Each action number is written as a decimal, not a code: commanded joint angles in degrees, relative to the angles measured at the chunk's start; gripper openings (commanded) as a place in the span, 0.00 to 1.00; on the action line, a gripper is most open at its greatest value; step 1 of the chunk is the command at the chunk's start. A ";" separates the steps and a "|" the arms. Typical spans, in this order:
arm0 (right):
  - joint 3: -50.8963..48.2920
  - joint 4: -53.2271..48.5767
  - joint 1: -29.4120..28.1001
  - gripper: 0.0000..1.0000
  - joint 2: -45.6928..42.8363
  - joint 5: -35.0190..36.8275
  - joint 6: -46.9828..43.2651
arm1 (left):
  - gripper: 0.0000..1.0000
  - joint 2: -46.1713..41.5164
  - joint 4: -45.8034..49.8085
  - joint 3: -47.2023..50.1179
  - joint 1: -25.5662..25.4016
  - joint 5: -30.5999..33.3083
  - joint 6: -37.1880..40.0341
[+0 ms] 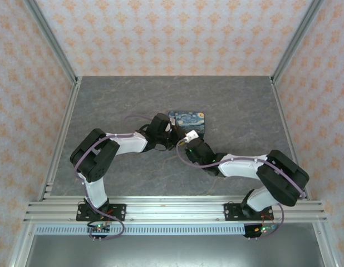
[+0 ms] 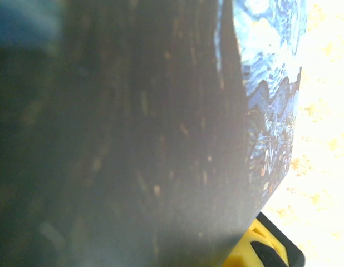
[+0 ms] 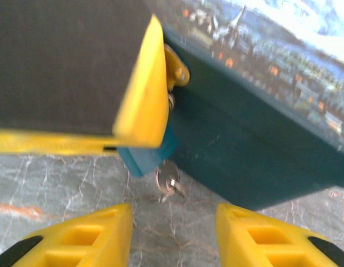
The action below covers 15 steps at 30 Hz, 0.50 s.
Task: Unlock a padlock with a key
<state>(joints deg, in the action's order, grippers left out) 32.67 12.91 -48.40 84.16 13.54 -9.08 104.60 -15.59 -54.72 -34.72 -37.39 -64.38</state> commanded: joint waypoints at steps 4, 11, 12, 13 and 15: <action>3.04 1.60 -0.03 0.41 3.14 2.85 -1.73 | 0.00 -2.81 0.74 -1.14 0.44 -2.69 0.57; 3.26 2.28 1.32 0.37 4.31 2.11 -0.72 | 0.00 -2.91 0.70 -0.98 0.44 -2.69 0.74; 3.20 2.22 1.59 0.36 4.18 2.01 -0.46 | 0.00 -2.91 0.81 -0.98 0.44 -2.69 0.83; 3.11 2.23 1.94 0.35 4.03 1.80 -0.33 | 0.00 -2.90 0.83 -0.86 0.44 -2.69 0.91; 2.94 2.30 2.55 0.33 3.50 1.25 0.09 | 0.00 -2.91 0.74 -0.69 0.44 -2.69 0.92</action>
<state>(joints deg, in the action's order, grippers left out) 34.89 14.26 -46.63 88.14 14.06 -9.91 103.96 -15.18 -54.72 -34.72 -38.54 -64.38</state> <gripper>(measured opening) 0.337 0.088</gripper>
